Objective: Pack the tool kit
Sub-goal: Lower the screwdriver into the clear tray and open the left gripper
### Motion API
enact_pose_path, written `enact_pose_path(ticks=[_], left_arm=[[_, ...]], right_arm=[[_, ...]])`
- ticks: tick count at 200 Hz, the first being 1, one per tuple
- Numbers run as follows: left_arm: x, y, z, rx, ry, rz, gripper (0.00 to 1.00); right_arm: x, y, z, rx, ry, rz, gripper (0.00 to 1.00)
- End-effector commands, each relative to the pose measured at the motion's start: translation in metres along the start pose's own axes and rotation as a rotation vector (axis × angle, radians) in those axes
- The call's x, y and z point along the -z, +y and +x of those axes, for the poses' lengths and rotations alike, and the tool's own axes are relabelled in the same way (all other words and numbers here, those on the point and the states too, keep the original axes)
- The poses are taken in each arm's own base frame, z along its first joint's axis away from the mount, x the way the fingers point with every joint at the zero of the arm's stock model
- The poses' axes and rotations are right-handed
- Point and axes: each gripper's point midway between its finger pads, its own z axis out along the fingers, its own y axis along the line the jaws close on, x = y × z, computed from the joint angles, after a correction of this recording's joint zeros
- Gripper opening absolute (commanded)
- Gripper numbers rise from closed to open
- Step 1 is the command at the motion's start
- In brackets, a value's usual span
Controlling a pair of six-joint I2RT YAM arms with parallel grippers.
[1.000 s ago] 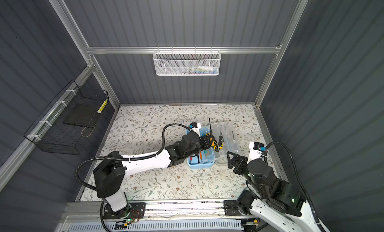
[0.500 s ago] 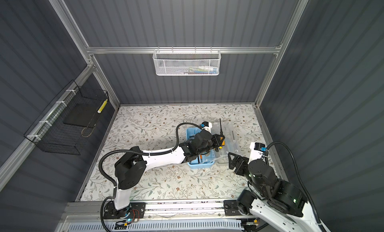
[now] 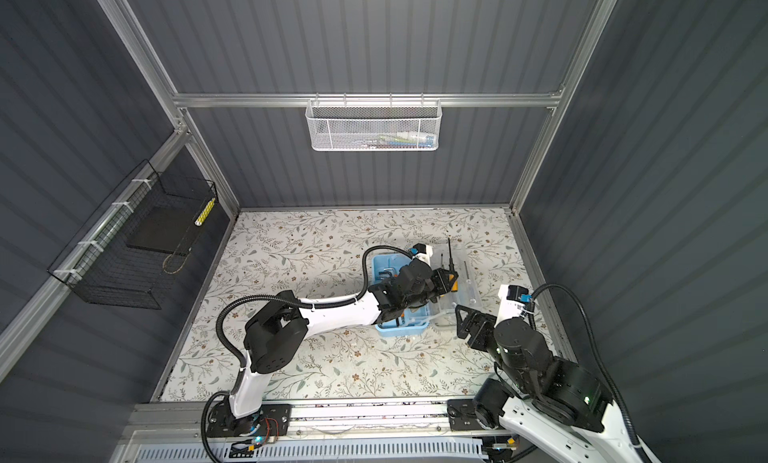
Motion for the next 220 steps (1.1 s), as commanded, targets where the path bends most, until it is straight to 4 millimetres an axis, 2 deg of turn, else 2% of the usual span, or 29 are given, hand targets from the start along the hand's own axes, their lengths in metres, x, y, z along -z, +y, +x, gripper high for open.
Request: enact_pose_path(ticks=[1, 81, 137, 181, 220], left_arm=[[-0.006, -0.014, 0.006, 0.025, 0.011, 0.046, 0.0], [-0.011, -0.009, 0.013, 0.039, 0.034, 0.043, 0.0], [-0.016, -0.016, 0.022, 0.085, 0.068, 0.08, 0.0], [-0.017, -0.012, 0.027, 0.092, 0.075, 0.07, 0.0], [-0.017, -0.011, 0.028, 0.091, 0.078, 0.069, 0.22]], right_arm=[[0.002, -0.006, 0.0, -0.003, -0.011, 0.015, 0.84], [0.0, -0.009, 0.003, -0.004, -0.009, 0.023, 0.84], [-0.002, -0.01, 0.005, -0.003, -0.005, 0.024, 0.84], [0.0, -0.011, 0.004, -0.006, -0.011, 0.025, 0.84], [0.0, -0.013, 0.004, -0.008, -0.015, 0.027, 0.85]])
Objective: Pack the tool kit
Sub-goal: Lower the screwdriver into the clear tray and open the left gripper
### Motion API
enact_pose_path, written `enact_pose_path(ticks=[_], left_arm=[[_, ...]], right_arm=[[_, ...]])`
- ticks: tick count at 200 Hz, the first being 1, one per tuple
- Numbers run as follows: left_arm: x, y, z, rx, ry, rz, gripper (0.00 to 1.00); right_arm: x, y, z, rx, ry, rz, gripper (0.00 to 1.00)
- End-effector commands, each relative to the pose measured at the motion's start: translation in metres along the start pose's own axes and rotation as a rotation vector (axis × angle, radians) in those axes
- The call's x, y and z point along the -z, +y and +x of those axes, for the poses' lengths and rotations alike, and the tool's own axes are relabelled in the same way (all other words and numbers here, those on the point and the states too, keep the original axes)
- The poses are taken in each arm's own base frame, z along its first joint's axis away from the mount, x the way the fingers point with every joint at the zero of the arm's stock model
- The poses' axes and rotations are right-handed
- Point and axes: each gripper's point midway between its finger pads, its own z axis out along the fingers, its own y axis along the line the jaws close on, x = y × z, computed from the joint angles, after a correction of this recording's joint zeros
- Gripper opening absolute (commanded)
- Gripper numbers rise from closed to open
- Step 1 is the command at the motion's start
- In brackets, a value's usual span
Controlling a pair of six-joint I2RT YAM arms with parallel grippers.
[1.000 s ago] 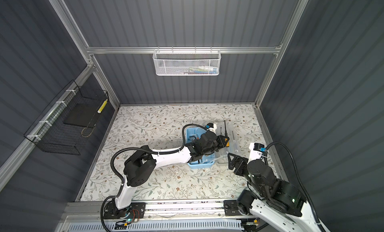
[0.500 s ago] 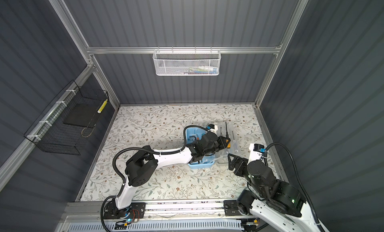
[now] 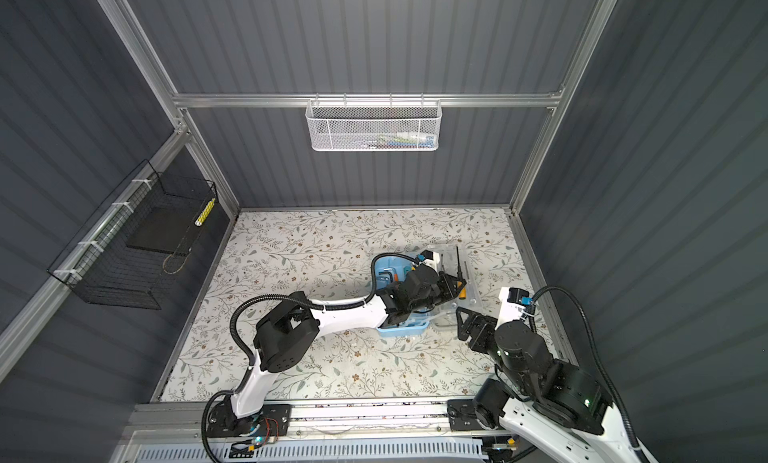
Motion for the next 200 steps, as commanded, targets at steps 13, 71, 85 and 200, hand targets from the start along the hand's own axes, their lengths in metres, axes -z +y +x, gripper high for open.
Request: enact_pose_path(ticks=[13, 71, 85, 200], left_arm=[[-0.004, -0.005, 0.004, 0.007, 0.01, 0.021, 0.27], [-0.007, -0.004, 0.006, 0.015, 0.015, 0.02, 0.32], [-0.008, -0.001, 0.007, 0.019, 0.016, 0.017, 0.32], [0.057, -0.081, -0.065, -0.392, -0.062, -0.023, 0.35]], right_arm=[[0.0, -0.01, 0.001, 0.002, -0.012, 0.034, 0.85], [0.0, -0.01, -0.001, 0.002, -0.02, 0.039, 0.85], [0.0, -0.011, -0.002, 0.003, -0.026, 0.042, 0.85], [0.016, -0.036, -0.034, 0.082, -0.167, 0.207, 0.79]])
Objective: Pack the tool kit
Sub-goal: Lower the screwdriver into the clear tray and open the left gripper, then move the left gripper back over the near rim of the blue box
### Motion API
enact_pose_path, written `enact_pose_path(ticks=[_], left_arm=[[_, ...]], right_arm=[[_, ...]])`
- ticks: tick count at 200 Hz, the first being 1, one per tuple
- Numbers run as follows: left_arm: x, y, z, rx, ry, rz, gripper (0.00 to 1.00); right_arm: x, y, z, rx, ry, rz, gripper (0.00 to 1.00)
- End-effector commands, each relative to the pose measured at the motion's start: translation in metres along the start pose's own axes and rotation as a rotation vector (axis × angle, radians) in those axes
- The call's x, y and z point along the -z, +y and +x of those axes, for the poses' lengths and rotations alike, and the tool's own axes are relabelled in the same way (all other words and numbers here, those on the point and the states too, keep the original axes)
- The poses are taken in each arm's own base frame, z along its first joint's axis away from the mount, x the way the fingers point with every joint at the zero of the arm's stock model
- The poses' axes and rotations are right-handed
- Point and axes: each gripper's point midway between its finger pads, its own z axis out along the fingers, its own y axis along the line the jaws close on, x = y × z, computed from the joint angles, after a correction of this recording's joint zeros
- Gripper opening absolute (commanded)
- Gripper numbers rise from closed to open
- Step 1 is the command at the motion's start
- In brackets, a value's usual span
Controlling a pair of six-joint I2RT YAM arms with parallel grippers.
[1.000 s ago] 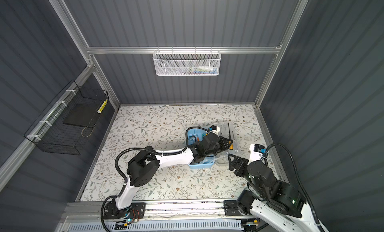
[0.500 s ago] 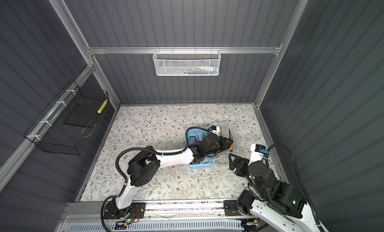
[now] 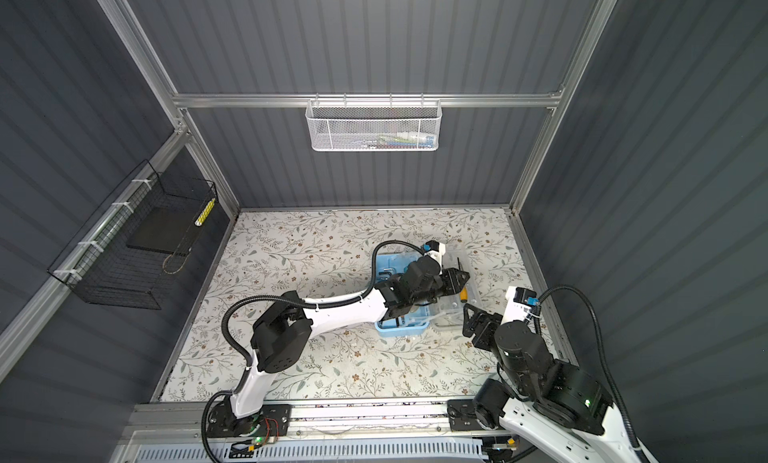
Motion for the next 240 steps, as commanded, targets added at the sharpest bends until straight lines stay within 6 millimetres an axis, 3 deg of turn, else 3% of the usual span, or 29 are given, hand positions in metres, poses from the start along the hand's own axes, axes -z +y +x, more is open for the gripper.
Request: enact_pose_path(ticks=[1, 24, 67, 87, 117, 139, 175, 179, 185, 240], left_arm=[[0.044, -0.033, -0.051, -0.164, -0.048, -0.023, 0.35], [0.079, 0.004, -0.081, -0.242, -0.043, -0.198, 0.35], [0.149, 0.101, -0.12, -0.322, -0.053, -0.568, 0.45], [0.166, 0.139, -0.129, -0.316, -0.035, -0.654, 0.49], [0.173, 0.179, -0.136, -0.294, 0.005, -0.695, 0.49], [0.172, 0.196, -0.129, -0.279, 0.044, -0.701, 0.49], [0.17, 0.196, -0.107, -0.269, 0.101, -0.629, 0.51], [0.173, 0.208, -0.093, -0.26, 0.135, -0.649, 0.52], [0.175, 0.211, -0.086, -0.257, 0.149, -0.648, 0.52], [0.19, 0.208, -0.043, -0.289, 0.196, -0.651, 0.56]], right_arm=[[0.009, -0.021, -0.018, 0.043, -0.071, 0.107, 0.79], [0.016, -0.029, -0.02, 0.06, -0.047, 0.158, 0.79], [0.018, -0.022, -0.01, 0.078, 0.057, 0.146, 0.82], [0.007, -0.008, 0.004, 0.104, 0.143, 0.136, 0.85], [-0.005, 0.005, 0.009, 0.073, 0.159, 0.091, 0.85], [-0.016, 0.012, 0.016, 0.081, 0.204, 0.091, 0.85], [-0.034, 0.026, 0.025, 0.103, 0.254, 0.071, 0.85], [-0.036, 0.027, 0.026, 0.102, 0.259, 0.069, 0.85], [-0.039, 0.029, 0.027, 0.1, 0.265, 0.063, 0.86], [-0.052, 0.033, 0.038, 0.092, 0.305, 0.041, 0.86]])
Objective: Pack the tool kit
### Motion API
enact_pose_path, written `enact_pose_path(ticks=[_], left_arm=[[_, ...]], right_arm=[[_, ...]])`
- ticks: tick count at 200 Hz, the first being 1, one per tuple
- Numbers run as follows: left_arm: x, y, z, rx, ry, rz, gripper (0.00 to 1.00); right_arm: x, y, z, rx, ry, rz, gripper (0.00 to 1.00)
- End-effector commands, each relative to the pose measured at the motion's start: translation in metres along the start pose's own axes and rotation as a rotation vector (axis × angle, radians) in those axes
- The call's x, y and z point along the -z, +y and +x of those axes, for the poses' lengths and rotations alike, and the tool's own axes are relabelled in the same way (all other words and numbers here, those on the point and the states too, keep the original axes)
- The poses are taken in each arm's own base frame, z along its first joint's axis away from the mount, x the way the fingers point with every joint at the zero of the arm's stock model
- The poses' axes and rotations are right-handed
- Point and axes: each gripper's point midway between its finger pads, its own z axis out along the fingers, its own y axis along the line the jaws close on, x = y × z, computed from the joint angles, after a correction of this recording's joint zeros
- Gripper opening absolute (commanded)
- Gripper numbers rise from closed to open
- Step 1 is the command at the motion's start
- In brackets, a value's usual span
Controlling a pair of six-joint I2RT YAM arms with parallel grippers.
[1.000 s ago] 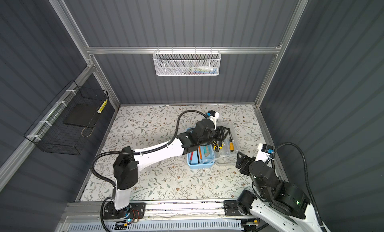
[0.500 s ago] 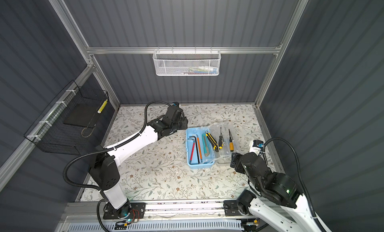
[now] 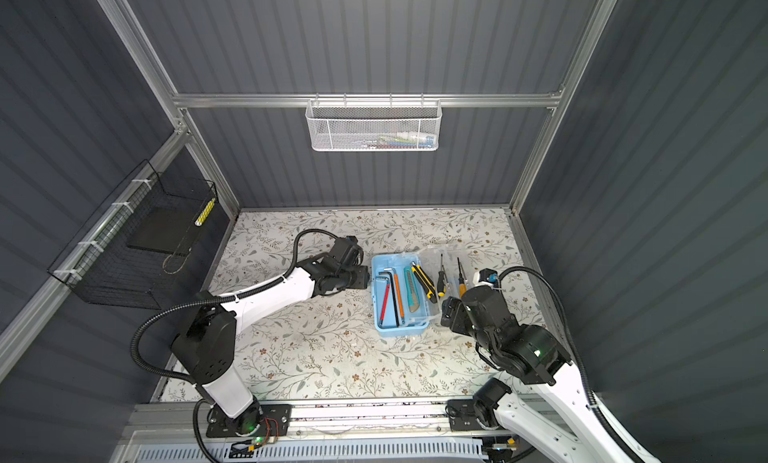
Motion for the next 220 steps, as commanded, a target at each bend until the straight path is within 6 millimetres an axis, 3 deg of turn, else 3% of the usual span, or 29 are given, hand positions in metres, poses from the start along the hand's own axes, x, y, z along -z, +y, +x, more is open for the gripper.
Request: enact_pose_path(ticks=[1, 35, 74, 127, 220], left_arm=[[0.018, -0.016, 0.002, -0.042, -0.037, 0.038, 0.56], [0.022, -0.017, 0.005, -0.024, -0.06, 0.057, 0.56], [0.007, -0.026, 0.014, -0.043, -0.025, 0.059, 0.56], [-0.007, -0.027, 0.012, -0.048, -0.02, 0.037, 0.55], [-0.015, 0.019, 0.03, -0.014, 0.011, -0.096, 0.54]], right_arm=[[-0.004, 0.007, 0.0, 0.011, 0.006, -0.038, 0.86], [-0.005, 0.007, 0.001, 0.009, 0.006, -0.039, 0.86], [-0.006, 0.007, 0.0, 0.007, 0.005, -0.042, 0.86], [-0.008, 0.01, -0.001, 0.005, 0.002, -0.048, 0.86], [-0.008, 0.008, 0.002, -0.001, 0.007, -0.052, 0.86]])
